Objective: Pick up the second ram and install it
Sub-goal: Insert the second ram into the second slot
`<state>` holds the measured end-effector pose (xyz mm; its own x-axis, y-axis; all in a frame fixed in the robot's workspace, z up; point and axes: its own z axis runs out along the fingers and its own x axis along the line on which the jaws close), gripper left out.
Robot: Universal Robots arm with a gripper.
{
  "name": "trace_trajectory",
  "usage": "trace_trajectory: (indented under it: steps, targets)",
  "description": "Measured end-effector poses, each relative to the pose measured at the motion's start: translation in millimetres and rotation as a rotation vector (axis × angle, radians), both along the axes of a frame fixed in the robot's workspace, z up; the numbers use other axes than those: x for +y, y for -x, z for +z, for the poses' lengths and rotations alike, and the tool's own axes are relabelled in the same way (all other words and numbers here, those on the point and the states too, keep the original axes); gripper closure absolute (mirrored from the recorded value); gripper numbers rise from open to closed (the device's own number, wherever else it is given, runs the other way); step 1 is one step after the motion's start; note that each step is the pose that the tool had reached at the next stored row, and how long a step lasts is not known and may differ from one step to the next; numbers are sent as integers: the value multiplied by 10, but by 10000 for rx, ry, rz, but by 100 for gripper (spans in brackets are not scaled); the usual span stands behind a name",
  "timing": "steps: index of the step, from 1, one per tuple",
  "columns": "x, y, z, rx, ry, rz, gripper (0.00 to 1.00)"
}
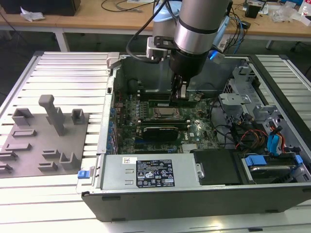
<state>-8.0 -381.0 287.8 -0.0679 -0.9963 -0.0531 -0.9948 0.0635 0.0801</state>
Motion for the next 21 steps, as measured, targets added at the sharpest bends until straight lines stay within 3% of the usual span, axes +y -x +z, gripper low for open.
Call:
trace_trajectory:
  steps: [4, 12, 13, 15, 18, 19, 21]
  targets:
    - [0, 0, -20, -1, -2, 0, 87]
    - [-2, 8, -123, -1, 6, -2, 87]
    - [-2, 22, -134, -1, 159, 1, 87]
    - [-2, 39, -150, -1, 196, 2, 87]
    - [-2, 79, -213, 0, 211, 2, 87]
    - [-2, 116, -276, -1, 212, 2, 87]
    - [-2, 138, -328, -1, 213, 1, 87]
